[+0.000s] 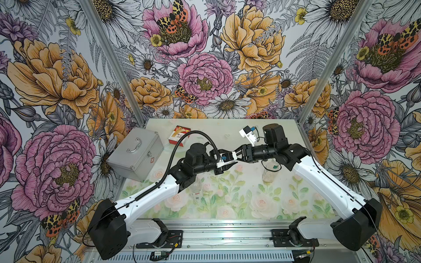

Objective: Screw on the bottle caps
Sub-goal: Place the bottle cap at the center of the board.

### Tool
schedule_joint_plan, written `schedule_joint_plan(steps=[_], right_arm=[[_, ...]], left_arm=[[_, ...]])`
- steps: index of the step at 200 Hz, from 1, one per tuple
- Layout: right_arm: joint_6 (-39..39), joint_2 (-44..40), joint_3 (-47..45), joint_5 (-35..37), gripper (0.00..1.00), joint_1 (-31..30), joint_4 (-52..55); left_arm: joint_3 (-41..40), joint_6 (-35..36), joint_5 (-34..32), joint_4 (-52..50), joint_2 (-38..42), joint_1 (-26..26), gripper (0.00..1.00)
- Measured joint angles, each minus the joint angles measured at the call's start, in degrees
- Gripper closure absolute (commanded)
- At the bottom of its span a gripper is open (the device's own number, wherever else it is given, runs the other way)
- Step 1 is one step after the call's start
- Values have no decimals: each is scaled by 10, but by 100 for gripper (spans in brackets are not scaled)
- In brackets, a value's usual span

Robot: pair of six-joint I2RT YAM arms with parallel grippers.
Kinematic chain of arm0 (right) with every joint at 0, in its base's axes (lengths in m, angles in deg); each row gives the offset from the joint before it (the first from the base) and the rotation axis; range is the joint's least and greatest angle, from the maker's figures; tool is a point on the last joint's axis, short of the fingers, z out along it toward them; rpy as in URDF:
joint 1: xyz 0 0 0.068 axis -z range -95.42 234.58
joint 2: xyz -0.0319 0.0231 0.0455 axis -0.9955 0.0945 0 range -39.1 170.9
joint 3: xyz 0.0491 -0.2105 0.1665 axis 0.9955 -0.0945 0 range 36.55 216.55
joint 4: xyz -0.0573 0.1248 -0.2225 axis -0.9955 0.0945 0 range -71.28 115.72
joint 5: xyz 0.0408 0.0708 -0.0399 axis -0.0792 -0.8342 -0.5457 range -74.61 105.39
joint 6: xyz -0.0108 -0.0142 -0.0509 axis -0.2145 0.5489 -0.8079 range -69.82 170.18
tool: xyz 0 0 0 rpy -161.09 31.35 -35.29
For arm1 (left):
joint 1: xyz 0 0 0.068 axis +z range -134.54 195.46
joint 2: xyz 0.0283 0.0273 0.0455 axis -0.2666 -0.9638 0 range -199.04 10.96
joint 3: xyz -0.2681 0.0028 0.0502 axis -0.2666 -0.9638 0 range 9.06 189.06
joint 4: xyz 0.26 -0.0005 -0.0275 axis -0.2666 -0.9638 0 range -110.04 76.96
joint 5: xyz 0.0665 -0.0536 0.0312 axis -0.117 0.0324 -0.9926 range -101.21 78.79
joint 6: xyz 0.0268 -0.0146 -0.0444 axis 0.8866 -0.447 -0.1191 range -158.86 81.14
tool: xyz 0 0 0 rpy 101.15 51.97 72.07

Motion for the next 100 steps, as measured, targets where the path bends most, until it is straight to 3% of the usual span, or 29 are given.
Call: schedule_joint_plan(steps=[65,100], right_arm=[[14,-82,-52,142,38,102,10],[2,-85,-55,221,38,122,40]], left_arm=[[57,18,-32,-121,-106,7,51],[83,33,-57,-200,-162,1,51]])
